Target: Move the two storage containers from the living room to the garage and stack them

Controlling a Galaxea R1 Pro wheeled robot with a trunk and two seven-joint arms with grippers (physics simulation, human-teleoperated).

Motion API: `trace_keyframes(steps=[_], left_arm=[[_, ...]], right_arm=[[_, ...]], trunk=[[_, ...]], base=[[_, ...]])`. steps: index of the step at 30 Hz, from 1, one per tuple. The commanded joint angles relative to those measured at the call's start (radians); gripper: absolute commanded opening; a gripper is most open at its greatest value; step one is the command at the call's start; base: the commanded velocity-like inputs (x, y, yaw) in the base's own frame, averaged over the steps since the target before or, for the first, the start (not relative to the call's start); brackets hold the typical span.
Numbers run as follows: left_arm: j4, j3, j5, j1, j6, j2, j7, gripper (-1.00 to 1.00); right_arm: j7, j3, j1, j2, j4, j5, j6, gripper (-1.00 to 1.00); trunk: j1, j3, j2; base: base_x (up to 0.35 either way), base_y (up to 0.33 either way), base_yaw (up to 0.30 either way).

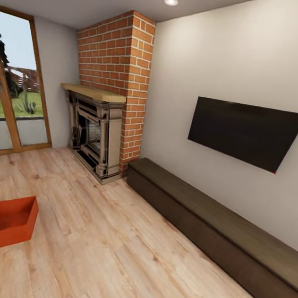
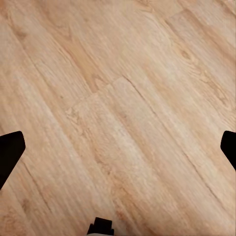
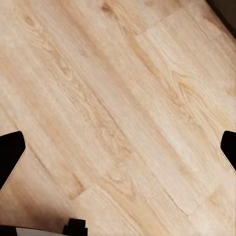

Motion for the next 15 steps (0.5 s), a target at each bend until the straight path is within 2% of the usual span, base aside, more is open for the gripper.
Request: trace_keyframes(steps=[1, 11, 15], left_arm=[[0.004, 0.001, 0.000, -0.002, -0.006, 0.000, 0.001, 1.00], [0.004, 0.001, 0.000, -0.002, -0.006, 0.000, 0.001, 1.00], [0.004, 0.001, 0.000, -0.002, -0.006, 0.000, 0.001, 1.00]], right_arm=[[-0.003, 0.007, -0.002, 0.000, 0.004, 0.003, -0.006, 1.00], [-0.003, 0.007, -0.002, 0.000, 0.004, 0.003, -0.006, 1.00], [-0.003, 0.007, -0.002, 0.000, 0.004, 0.003, -0.006, 1.00]], trunk=[[0.001, -0.002, -0.002], [0.001, -0.002, -0.002], [0.001, -0.002, -0.002]], base=[[0.328, 0.000, 0.281], [0.328, -0.003, 0.281], [0.328, -0.087, 0.281]])
